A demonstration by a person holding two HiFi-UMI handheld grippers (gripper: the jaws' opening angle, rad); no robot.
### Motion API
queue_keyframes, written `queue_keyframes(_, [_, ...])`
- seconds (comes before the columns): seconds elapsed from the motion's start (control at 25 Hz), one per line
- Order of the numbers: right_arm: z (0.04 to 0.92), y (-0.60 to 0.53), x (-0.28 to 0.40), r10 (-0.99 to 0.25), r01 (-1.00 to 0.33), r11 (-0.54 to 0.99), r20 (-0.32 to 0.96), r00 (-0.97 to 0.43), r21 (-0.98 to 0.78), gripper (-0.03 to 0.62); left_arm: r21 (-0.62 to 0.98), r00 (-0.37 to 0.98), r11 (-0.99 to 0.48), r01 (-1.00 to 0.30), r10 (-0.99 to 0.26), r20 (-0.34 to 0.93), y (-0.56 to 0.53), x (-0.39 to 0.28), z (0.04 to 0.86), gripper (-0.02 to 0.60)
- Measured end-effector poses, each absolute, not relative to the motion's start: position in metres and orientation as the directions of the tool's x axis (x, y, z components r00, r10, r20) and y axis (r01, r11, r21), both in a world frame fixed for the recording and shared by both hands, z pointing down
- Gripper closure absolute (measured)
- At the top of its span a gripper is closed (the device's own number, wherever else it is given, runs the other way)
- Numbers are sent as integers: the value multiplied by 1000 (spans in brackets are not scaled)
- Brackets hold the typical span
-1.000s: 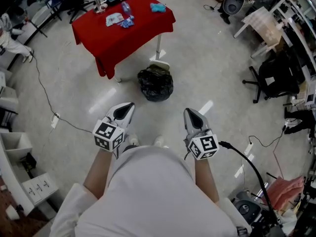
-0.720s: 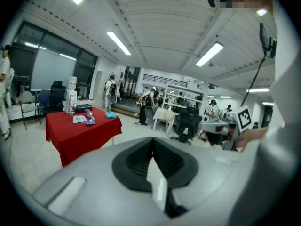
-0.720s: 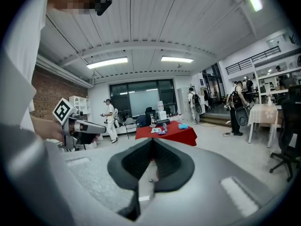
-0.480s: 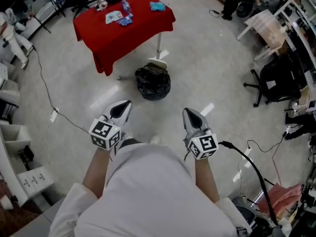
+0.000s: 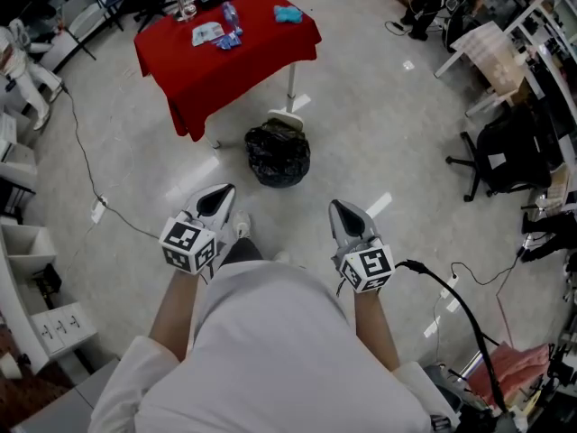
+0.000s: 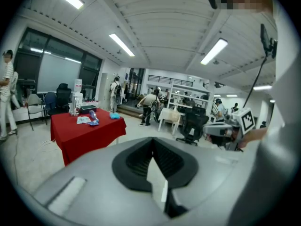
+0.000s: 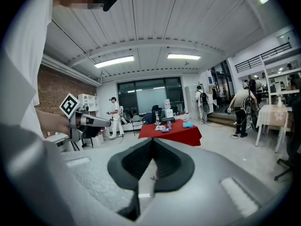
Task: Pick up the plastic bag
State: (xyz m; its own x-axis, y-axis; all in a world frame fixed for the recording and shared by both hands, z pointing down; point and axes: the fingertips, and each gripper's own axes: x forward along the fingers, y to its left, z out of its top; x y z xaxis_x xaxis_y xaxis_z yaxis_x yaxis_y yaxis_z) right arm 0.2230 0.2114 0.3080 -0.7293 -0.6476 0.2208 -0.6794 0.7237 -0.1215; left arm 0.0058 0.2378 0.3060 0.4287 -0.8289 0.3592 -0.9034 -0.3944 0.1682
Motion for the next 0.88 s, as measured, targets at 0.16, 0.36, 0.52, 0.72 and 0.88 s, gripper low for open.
queue_keyframes(0.16, [313, 198, 222, -657, -691, 712, 230, -718, -124, 592, 159, 436, -406, -900, -824, 363, 220, 1, 308, 578])
queue_keyframes(0.36, [315, 172, 213, -675, -713, 691, 244, -696, -122, 592, 160, 456, -427, -890, -810, 369, 189, -11, 310, 578])
queue_keyframes(0.52, [320, 146, 202, -693, -736, 666, 264, -671, -122, 592, 155, 480, -457, -876, -792, 377, 158, -23, 313, 578])
queue_keyframes(0.72, [324, 113, 183, -716, -767, 630, 289, -635, -125, 592, 167, 513, -490, -855, -760, 399, 121, -44, 321, 578])
queue_keyframes(0.88, [329, 92, 169, -733, -793, 595, 315, -602, -131, 592, 178, 543, -520, -836, -730, 416, 92, -61, 326, 578])
